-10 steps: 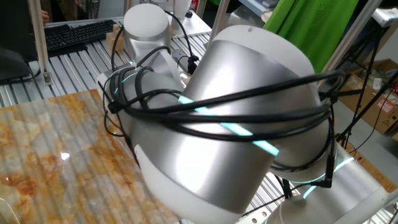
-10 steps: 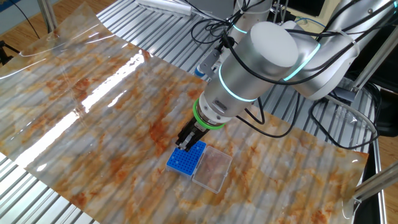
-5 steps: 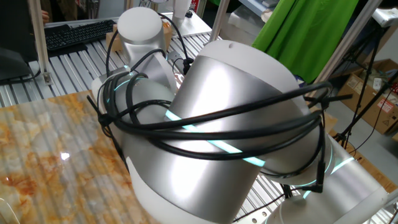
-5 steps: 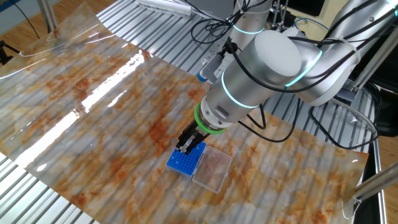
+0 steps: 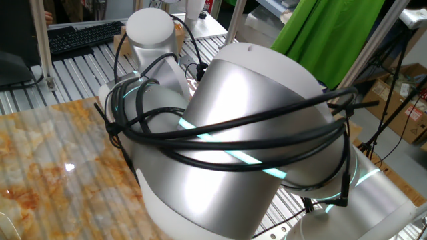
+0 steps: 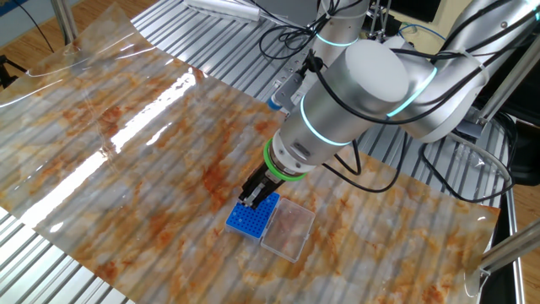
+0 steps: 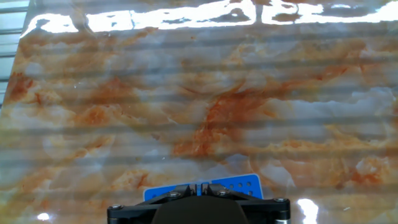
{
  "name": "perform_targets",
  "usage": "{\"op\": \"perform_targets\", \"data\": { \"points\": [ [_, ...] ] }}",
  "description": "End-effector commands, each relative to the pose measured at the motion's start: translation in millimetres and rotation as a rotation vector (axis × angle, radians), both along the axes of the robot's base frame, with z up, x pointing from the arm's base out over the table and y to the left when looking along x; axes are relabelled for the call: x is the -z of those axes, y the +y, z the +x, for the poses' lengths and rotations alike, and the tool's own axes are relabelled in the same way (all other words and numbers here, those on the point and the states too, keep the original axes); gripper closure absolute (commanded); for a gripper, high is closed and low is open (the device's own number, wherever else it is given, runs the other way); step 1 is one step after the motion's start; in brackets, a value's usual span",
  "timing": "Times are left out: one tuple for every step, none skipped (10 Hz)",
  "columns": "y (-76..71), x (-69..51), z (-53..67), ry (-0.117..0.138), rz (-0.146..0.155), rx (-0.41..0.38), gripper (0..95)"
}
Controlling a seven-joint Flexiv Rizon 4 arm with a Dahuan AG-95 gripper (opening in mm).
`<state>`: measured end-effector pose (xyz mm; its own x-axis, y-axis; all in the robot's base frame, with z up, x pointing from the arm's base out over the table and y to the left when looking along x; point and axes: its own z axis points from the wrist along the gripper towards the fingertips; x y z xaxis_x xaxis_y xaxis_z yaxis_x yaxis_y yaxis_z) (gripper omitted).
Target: Insert a small pipette tip into the holder for small pipette tips
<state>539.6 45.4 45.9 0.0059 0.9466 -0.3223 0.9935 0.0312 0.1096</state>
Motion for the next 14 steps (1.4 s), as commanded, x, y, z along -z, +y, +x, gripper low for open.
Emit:
{"op": "perform_targets", "data": {
  "points": [
    [0.2, 0.3, -0.2, -0.001, 0.019, 0.008, 95.0],
    [0.2, 0.3, -0.2, -0.001, 0.025, 0.009, 95.0],
    [0.2, 0.3, -0.2, -0.002, 0.031, 0.013, 95.0],
    [0.2, 0.3, -0.2, -0.003, 0.038, 0.018, 95.0],
    [0.2, 0.3, -0.2, -0.003, 0.041, 0.020, 95.0],
    [0.2, 0.3, -0.2, -0.003, 0.043, 0.021, 95.0],
    [0.2, 0.3, -0.2, -0.002, 0.046, 0.022, 95.0],
    [0.2, 0.3, -0.2, -0.003, 0.055, 0.026, 95.0],
    [0.2, 0.3, -0.2, -0.003, 0.060, 0.027, 95.0],
    [0.2, 0.3, -0.2, -0.003, 0.066, 0.027, 95.0],
    [0.3, 0.3, -0.2, -0.004, 0.078, 0.029, 95.0],
    [0.3, 0.4, -0.2, -0.005, 0.081, 0.032, 95.0],
    [0.3, 0.3, -0.2, -0.004, 0.081, 0.032, 95.0],
    [0.4, 0.3, -0.2, -0.004, 0.082, 0.031, 95.0]
  ]
}}
